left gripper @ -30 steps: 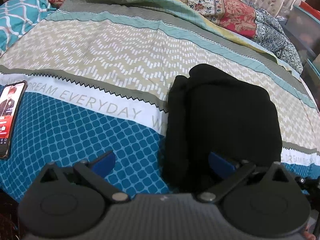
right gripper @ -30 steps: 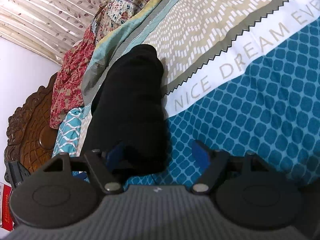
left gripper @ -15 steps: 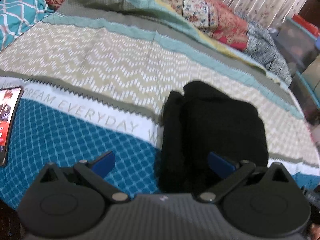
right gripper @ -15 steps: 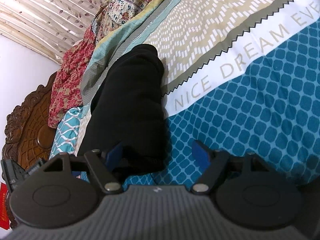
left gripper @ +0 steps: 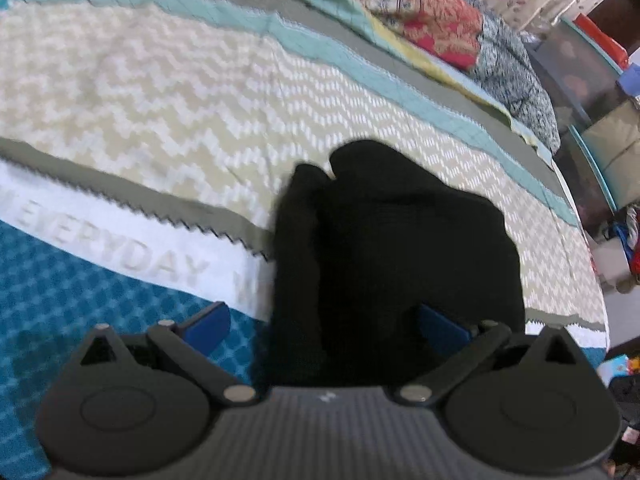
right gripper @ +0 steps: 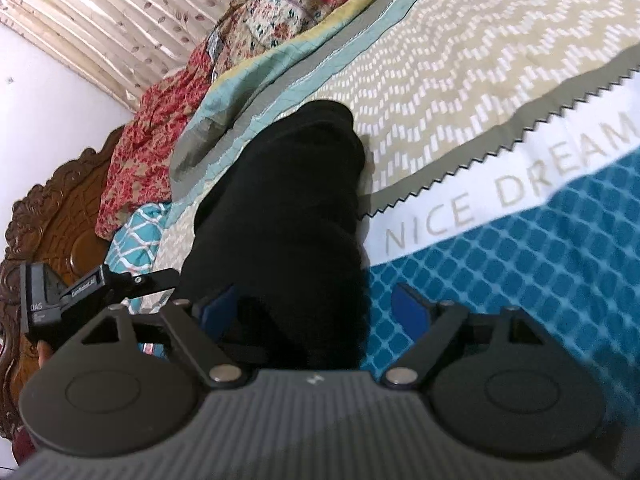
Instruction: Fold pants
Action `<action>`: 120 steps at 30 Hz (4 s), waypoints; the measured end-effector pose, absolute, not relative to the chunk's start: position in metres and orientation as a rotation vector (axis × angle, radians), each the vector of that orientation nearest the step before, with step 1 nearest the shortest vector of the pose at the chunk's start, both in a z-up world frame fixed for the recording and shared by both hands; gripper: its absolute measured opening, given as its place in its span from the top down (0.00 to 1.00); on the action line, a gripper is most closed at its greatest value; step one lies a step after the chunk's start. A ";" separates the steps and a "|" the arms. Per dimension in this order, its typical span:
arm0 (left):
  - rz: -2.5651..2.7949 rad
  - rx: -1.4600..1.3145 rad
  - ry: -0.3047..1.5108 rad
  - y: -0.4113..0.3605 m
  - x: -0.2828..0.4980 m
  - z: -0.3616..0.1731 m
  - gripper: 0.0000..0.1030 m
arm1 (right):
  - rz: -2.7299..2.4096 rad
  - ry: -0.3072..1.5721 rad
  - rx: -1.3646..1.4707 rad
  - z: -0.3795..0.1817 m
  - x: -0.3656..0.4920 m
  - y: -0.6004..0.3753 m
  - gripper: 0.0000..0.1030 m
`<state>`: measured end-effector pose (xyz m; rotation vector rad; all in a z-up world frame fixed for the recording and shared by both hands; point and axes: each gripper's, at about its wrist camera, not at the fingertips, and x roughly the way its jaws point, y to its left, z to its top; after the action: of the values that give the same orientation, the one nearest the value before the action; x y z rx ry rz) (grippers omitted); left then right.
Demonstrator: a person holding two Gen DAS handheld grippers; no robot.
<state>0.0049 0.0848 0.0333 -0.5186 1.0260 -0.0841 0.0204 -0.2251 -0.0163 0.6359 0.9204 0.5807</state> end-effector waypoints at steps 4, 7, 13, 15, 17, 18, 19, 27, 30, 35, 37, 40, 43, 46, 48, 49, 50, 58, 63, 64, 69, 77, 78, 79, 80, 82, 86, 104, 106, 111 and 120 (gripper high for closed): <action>-0.214 -0.641 1.038 0.076 0.002 0.010 0.01 | 0.653 0.971 0.624 -0.023 0.038 -0.199 0.16; -0.176 -0.609 0.996 0.066 -0.007 0.009 0.20 | 0.686 0.966 0.521 -0.013 0.039 -0.177 0.32; -0.279 -0.506 0.832 0.047 0.024 0.098 0.24 | 0.760 0.677 0.345 0.059 0.038 -0.164 0.52; -0.314 -0.439 0.759 0.035 0.046 0.122 0.21 | 0.750 0.571 0.326 0.082 0.054 -0.170 0.53; -0.345 -0.451 0.697 0.030 0.073 0.139 0.20 | 0.733 0.461 0.278 0.103 0.076 -0.176 0.53; -0.360 -0.456 0.671 0.029 0.089 0.145 0.20 | 0.727 0.416 0.251 0.110 0.087 -0.179 0.53; -0.372 -0.456 0.640 0.026 0.104 0.150 0.19 | 0.719 0.375 0.229 0.116 0.099 -0.182 0.53; -0.304 -0.458 0.604 0.013 0.227 0.109 0.17 | 0.668 0.321 0.111 0.078 0.223 -0.183 0.53; -0.270 -0.516 0.691 0.019 0.264 0.065 0.17 | 0.633 0.393 0.110 0.047 0.250 -0.178 0.53; -0.180 -0.463 0.809 0.019 0.278 0.014 0.05 | 0.542 0.606 0.186 -0.002 0.270 -0.188 0.30; -0.153 -0.435 0.830 0.018 0.270 0.013 0.00 | 0.543 0.642 0.234 -0.004 0.264 -0.199 0.26; -0.117 -0.430 0.855 0.012 0.252 0.021 0.00 | 0.495 0.658 0.271 0.006 0.246 -0.209 0.23; -0.069 -0.369 0.862 -0.001 0.224 0.038 0.00 | 0.462 0.663 0.288 0.015 0.218 -0.217 0.20; -0.027 -0.270 0.881 -0.019 0.193 0.053 0.00 | 0.435 0.685 0.301 0.019 0.180 -0.217 0.19; -0.006 -0.218 0.893 -0.029 0.161 0.062 0.00 | 0.409 0.692 0.296 0.023 0.149 -0.215 0.17; 0.008 -0.197 0.898 -0.033 0.145 0.066 0.00 | 0.396 0.699 0.291 0.024 0.134 -0.214 0.16; 0.019 -0.180 0.901 -0.037 0.134 0.070 0.00 | 0.385 0.706 0.287 0.025 0.115 -0.214 0.16; 0.108 -0.089 0.869 -0.056 0.021 0.093 0.00 | 0.321 0.789 0.319 0.020 0.024 -0.216 0.12; 0.132 -0.016 0.817 -0.067 -0.032 0.100 0.00 | 0.285 0.782 0.300 0.017 -0.020 -0.211 0.04; 0.134 -0.005 0.810 -0.069 -0.040 0.101 0.00 | 0.292 0.780 0.296 0.016 -0.031 -0.210 0.00; 0.145 0.001 0.799 -0.075 -0.071 0.102 0.00 | 0.304 0.798 0.235 0.020 -0.053 -0.195 0.00; 0.181 -0.015 0.796 -0.072 -0.093 0.107 0.00 | 0.284 0.749 0.249 0.029 -0.077 -0.197 0.00; 0.182 -0.022 0.793 -0.072 -0.095 0.108 0.00 | 0.282 0.747 0.251 0.029 -0.079 -0.197 0.00; 0.183 -0.025 0.789 -0.071 -0.097 0.109 0.00 | 0.278 0.744 0.252 0.030 -0.080 -0.198 0.00; 0.183 -0.025 0.786 -0.071 -0.099 0.110 0.00 | 0.274 0.742 0.255 0.030 -0.081 -0.198 0.00; 0.184 -0.020 0.782 -0.071 -0.102 0.110 0.00 | 0.267 0.738 0.260 0.031 -0.083 -0.199 0.00; 0.176 -0.011 0.789 -0.074 -0.102 0.108 0.00 | 0.257 0.742 0.265 0.030 -0.081 -0.200 0.00; 0.136 0.026 0.881 -0.097 -0.073 0.077 0.00 | 0.144 0.776 0.319 0.014 -0.066 -0.224 0.00; 0.140 0.031 0.881 -0.097 -0.070 0.076 0.00 | 0.144 0.782 0.317 0.012 -0.063 -0.224 0.00; 0.160 0.034 0.879 -0.093 -0.063 0.075 0.00 | 0.146 0.769 0.298 0.013 -0.059 -0.224 0.00; 0.188 0.034 0.894 -0.082 -0.057 0.071 0.00 | 0.169 0.750 0.262 0.015 -0.056 -0.214 0.00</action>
<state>-0.0575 -0.0818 0.0713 0.0339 0.8943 0.1884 -0.0563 -0.2145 0.0147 0.2618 0.7497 0.1692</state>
